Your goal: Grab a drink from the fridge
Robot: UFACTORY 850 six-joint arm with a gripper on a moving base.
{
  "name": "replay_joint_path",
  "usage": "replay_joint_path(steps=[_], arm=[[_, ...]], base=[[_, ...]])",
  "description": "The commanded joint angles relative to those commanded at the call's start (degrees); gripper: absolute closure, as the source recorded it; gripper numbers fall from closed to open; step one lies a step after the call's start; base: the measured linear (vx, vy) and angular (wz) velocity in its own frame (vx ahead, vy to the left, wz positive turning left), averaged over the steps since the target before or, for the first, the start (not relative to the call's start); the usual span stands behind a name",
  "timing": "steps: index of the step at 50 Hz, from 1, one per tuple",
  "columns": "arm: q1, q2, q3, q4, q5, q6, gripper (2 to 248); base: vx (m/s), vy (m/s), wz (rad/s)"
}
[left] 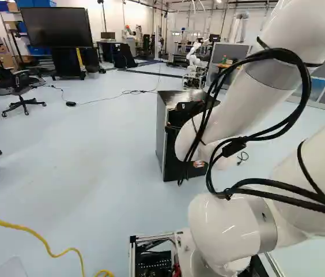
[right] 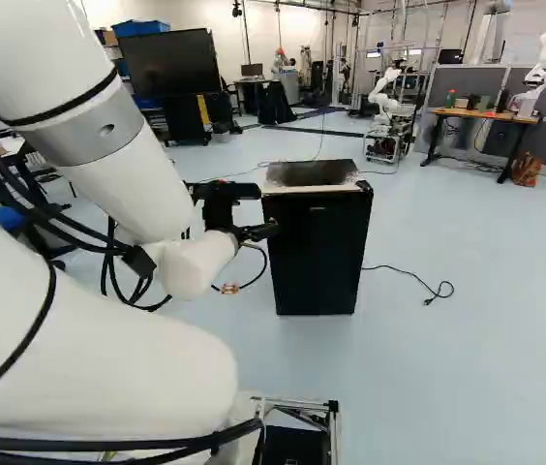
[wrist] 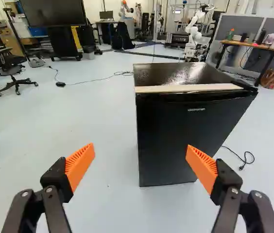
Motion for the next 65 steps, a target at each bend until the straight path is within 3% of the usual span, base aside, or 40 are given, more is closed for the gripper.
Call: replay_joint_path(steps=[30,65], arm=[[0.0,0.0,0.0,0.0,0.0,0.0,3],[0.0,0.0,0.0,0.0,0.0,0.0,3]], base=[[-0.001,0.066,-0.012],[0.0,0.001,0.0]])
